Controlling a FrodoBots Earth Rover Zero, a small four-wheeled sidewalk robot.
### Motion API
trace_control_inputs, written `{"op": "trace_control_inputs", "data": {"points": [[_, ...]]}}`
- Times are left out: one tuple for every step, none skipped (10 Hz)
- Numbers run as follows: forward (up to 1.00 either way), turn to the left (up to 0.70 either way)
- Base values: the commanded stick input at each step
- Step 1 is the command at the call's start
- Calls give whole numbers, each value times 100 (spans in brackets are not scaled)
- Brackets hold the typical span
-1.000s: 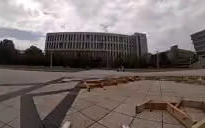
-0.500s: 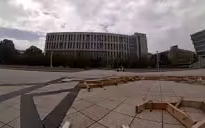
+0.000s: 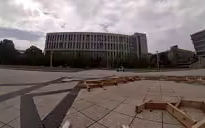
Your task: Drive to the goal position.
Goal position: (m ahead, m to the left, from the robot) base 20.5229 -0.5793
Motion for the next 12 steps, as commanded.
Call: {"op": "trace_control_inputs", "data": {"points": [[6, 0], [6, 0], [6, 0], [6, 1], [6, 1], [6, 1], [6, 1], [6, 1], [6, 1], [6, 0], [6, 0], [6, 1]]}}
